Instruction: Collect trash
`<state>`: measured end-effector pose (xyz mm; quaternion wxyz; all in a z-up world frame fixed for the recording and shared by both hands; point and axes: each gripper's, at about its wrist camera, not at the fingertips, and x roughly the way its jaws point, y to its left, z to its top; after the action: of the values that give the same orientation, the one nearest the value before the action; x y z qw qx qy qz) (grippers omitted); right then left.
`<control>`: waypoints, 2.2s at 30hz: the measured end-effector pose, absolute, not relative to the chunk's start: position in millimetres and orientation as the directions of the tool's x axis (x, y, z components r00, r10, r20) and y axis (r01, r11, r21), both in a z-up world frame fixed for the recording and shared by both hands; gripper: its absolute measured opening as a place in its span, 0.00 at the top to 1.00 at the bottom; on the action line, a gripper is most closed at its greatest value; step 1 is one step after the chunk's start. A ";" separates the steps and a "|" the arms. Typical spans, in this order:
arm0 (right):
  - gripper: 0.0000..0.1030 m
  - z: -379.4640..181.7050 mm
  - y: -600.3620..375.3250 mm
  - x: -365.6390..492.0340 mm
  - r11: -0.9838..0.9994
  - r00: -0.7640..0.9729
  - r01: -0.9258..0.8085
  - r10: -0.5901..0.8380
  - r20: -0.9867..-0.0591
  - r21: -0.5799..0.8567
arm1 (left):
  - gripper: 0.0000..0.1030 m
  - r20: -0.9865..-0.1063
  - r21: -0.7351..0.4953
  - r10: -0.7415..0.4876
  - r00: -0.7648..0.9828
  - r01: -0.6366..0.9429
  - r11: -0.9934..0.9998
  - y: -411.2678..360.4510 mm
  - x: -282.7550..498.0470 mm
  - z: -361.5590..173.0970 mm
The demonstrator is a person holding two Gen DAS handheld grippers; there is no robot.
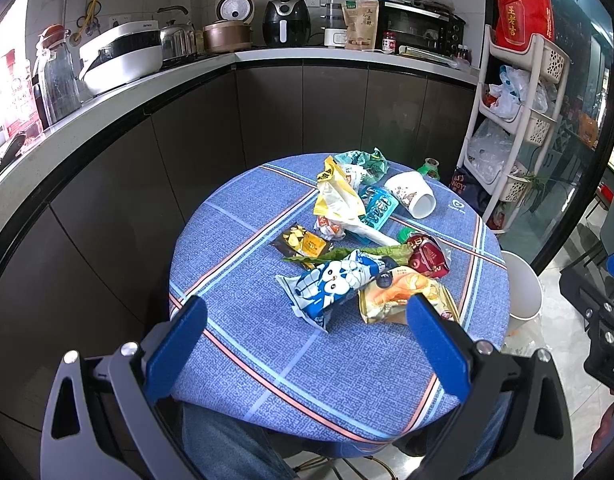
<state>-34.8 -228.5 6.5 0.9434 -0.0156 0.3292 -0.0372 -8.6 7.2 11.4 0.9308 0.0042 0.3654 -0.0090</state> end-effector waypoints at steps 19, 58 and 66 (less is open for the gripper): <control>0.08 -8.0 -230.4 -16.7 0.997 0.753 0.051 -0.073 -0.654 -0.053 | 0.03 -0.711 0.008 -0.002 0.703 0.010 1.000 6.3 8.7 -7.9; 0.90 -125.8 -202.5 48.6 0.902 0.551 -0.407 0.368 -0.749 0.144 | 0.37 -0.866 -0.094 -0.299 0.400 0.456 0.885 -1.0 139.9 -107.8; 0.90 -116.3 -221.1 33.9 0.931 0.589 -0.312 0.348 -0.730 0.191 | 0.76 -0.854 -0.157 -0.345 0.390 0.438 0.885 -3.9 121.3 -100.3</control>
<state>33.9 -221.1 -116.3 0.8911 0.0214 0.4138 0.1852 121.3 -3.9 -100.3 0.8324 0.0467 0.4996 -0.2353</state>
